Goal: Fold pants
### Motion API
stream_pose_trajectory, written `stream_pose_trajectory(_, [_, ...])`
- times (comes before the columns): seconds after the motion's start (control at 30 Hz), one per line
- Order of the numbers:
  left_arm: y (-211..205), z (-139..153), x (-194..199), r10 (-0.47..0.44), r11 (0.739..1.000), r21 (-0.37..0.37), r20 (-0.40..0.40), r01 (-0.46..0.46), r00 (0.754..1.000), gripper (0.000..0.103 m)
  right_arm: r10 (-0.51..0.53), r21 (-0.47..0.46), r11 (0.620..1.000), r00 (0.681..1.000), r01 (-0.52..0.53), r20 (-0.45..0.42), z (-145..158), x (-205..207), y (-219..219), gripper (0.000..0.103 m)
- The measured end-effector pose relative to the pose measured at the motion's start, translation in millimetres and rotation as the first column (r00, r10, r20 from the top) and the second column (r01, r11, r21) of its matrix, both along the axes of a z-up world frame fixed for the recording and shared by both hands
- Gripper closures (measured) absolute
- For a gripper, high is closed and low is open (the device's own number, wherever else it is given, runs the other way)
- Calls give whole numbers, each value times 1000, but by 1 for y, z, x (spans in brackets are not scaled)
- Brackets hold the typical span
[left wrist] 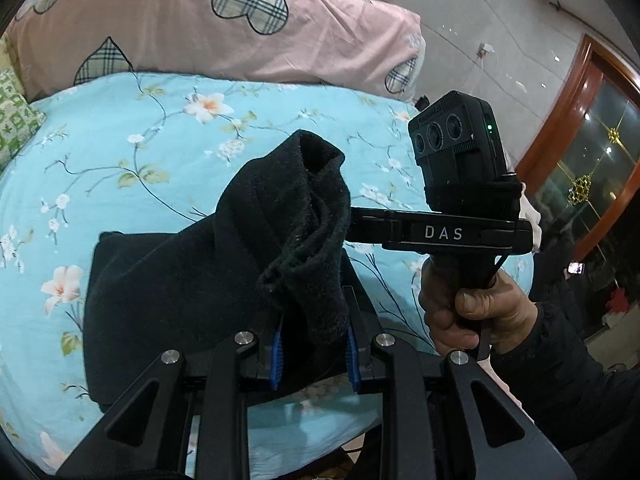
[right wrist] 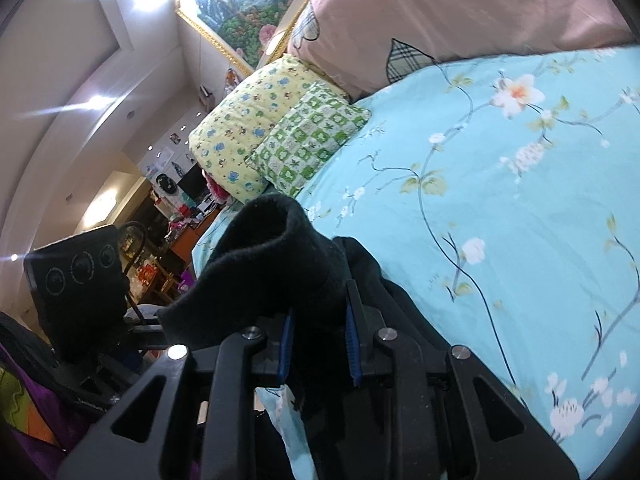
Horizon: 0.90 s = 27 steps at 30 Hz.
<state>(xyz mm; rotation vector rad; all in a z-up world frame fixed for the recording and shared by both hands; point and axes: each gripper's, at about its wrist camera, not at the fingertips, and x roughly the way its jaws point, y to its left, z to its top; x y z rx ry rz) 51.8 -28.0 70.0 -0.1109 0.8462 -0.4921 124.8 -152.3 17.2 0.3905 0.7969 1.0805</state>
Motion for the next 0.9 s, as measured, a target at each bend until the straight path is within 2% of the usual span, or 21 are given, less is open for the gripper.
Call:
stream_pose_trajectory(0.17, [-15, -13, 2, -22, 1000, 18, -11, 23, 1000, 79, -27, -9, 1000, 999, 27, -23, -12, -3, -14, 79])
stream_pose_trajectory(0.37, [-29, -29, 7, -56, 997, 46, -20, 57, 998, 76, -68, -87, 994, 997, 66, -21, -24, -10, -24, 79])
stream_pose_trajectory(0.57, [-29, -37, 13, -87, 996, 16, -43, 88, 995, 70, -123, -175, 977, 992, 118, -21, -31, -12, -30, 79])
stream_pose_trajectory(0.8, [-23, -38, 9, -123, 992, -14, -52, 123, 991, 65, -188, -176, 969, 981, 175, -56, -34, -19, -49, 79])
stream_pose_trajectory(0.87, [-23, -36, 6, -146, 989, -31, -52, 145, 988, 61, -214, -189, 961, 975, 201, -54, -32, -23, -52, 77])
stream_pose_trajectory(0.9, [-22, -34, 4, -155, 987, -38, -45, 154, 987, 60, -240, -212, 951, 970, 226, -43, -30, -25, -53, 72])
